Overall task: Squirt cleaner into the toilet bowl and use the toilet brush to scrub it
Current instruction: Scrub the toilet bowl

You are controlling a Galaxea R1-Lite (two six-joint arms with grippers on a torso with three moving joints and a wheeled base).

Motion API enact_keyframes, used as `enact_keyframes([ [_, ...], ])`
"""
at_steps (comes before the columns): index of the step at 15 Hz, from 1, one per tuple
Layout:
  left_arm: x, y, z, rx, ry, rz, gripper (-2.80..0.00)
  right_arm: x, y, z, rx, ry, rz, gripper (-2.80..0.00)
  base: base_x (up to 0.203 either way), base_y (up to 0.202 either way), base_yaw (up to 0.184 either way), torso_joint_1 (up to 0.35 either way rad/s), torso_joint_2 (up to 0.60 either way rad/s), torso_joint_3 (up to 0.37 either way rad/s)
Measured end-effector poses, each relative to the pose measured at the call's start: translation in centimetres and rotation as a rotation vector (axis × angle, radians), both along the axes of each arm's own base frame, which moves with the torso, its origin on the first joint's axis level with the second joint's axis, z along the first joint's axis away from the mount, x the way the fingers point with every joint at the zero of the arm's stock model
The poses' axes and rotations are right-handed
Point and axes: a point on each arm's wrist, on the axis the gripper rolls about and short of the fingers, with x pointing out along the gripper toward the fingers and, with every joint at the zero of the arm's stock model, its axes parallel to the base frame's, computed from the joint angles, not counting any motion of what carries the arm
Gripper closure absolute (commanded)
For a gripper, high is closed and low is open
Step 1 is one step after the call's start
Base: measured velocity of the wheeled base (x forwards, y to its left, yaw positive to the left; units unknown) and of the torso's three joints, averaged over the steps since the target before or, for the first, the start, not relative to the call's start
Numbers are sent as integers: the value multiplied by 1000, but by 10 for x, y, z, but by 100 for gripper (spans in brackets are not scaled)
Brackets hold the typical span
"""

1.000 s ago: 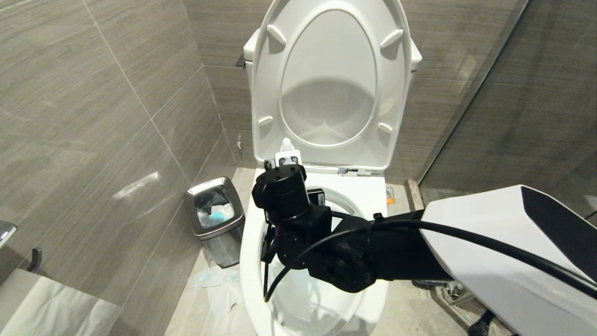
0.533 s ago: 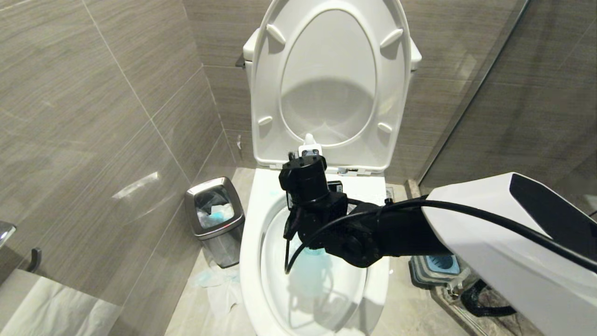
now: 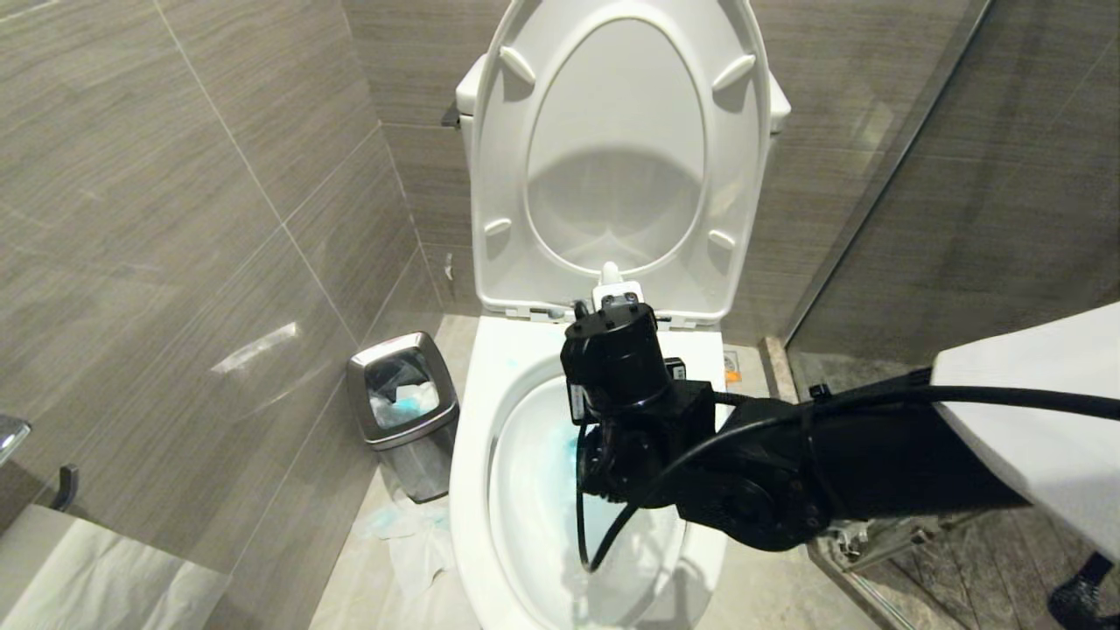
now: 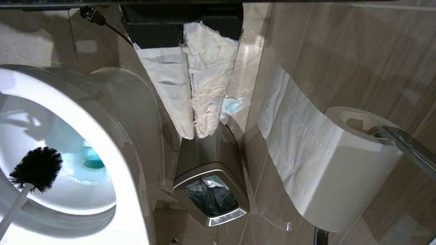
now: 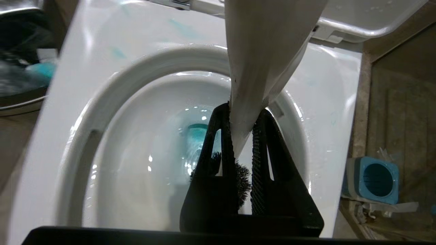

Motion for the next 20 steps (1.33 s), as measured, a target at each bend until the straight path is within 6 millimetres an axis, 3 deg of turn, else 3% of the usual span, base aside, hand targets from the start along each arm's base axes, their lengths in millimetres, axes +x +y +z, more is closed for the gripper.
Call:
enact_keyframes([
  [4,0,0,0,0,0,0,0,-3,5,-3,6,1,9,0,0,0,0,0,0,0],
  [15,0,0,0,1,0,0,0,59,25,-59,14,-8,-71,0,0,0,0,0,0,0],
  [20,0,0,0,0,0,0,0,77,42,-82,25,-38,-100,0,0,0,0,0,0,0],
])
